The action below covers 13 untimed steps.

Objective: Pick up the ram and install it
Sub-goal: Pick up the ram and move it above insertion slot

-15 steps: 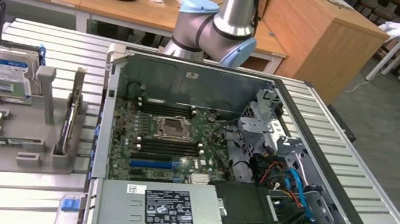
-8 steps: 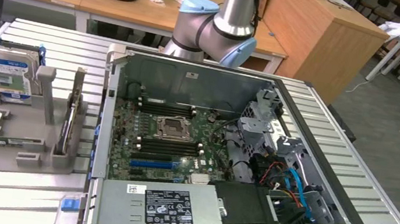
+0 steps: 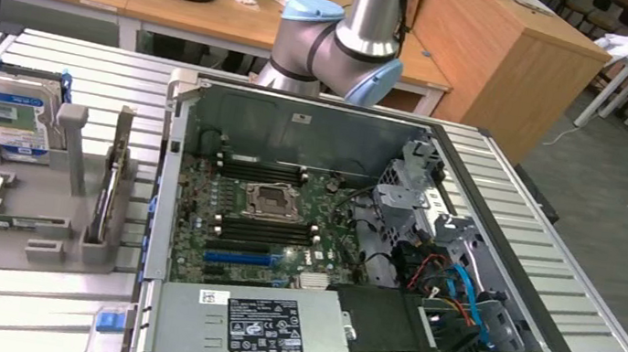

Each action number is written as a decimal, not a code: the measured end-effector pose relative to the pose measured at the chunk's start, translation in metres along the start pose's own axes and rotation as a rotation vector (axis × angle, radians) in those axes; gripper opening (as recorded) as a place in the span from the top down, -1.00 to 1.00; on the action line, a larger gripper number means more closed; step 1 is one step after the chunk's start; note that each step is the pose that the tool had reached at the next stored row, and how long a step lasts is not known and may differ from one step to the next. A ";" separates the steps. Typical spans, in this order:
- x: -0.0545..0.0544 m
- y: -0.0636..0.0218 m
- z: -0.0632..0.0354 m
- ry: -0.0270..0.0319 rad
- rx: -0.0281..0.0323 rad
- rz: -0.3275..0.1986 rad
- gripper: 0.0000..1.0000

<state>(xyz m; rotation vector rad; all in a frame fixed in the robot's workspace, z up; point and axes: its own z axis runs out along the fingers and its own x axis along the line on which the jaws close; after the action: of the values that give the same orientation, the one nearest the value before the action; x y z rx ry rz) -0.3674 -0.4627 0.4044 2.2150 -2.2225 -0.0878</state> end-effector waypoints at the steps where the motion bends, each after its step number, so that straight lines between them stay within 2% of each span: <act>1: 0.000 0.0001 -0.0012 0.0000 0.0000 0.000 0.76; 5: 0.000 0.0003 -0.0057 0.0000 0.0000 0.000 0.76; 13: 0.000 0.0003 -0.0062 0.0000 0.0000 0.000 0.76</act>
<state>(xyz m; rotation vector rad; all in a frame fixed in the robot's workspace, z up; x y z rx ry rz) -0.3674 -0.4627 0.4106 2.2150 -2.2225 -0.0878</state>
